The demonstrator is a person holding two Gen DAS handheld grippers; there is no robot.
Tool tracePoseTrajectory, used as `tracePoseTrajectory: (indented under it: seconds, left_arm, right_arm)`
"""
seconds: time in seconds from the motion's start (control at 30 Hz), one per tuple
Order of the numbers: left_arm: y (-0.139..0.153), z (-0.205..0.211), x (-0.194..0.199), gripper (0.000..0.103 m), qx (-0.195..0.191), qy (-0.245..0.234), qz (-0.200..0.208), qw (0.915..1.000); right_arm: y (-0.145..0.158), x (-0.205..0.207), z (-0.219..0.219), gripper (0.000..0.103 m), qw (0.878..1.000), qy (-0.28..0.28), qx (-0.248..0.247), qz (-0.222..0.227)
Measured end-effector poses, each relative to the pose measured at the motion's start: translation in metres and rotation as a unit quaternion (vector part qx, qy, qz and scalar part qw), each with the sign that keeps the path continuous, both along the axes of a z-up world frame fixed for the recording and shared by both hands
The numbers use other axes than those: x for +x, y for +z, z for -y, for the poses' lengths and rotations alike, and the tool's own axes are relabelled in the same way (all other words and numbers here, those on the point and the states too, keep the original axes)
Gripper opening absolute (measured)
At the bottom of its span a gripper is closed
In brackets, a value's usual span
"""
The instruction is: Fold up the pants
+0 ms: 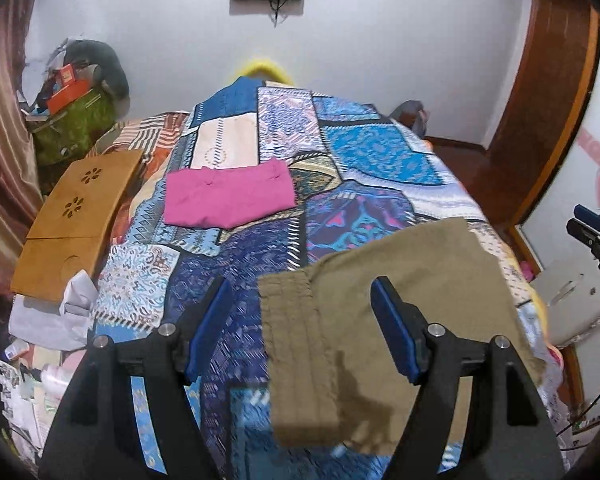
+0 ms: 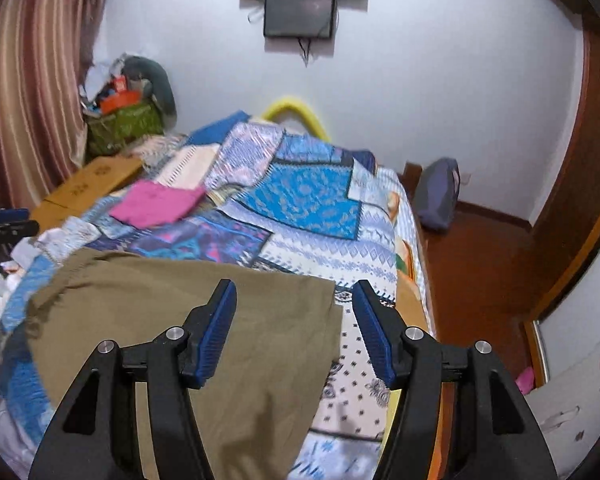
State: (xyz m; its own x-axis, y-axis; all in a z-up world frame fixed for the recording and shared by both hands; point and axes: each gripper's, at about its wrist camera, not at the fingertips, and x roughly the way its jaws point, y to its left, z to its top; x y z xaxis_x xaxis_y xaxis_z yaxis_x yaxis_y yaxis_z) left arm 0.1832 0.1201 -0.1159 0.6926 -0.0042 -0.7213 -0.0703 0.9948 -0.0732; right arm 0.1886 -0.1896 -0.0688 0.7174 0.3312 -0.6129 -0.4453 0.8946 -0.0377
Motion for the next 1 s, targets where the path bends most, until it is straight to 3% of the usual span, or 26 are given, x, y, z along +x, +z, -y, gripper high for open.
tracePoseTrajectory:
  seconds: [0.1, 0.4, 0.67, 1.0]
  left_arm:
    - [-0.003, 0.006, -0.018, 0.080, -0.023, -0.017, -0.005, 0.9996]
    - [-0.050, 0.015, -0.053, 0.081, -0.082, -0.041, -0.071, 0.9933]
    - [-0.102, 0.015, -0.068, 0.081, -0.170, -0.036, -0.144, 0.9742]
    - [-0.116, 0.009, -0.057, 0.102, -0.279, -0.025, -0.119, 0.9528]
  right_arm:
    - [0.003, -0.023, -0.003, 0.063, 1.000, 0.008, 0.011, 0.011]
    - [-0.025, -0.064, -0.030, 0.064, 0.999, 0.035, 0.012, -0.010]
    - [-0.068, -0.067, -0.050, 0.064, 0.995, 0.054, 0.038, -0.078]
    - [-0.119, -0.062, -0.067, 0.064, 0.987, 0.071, 0.027, -0.138]
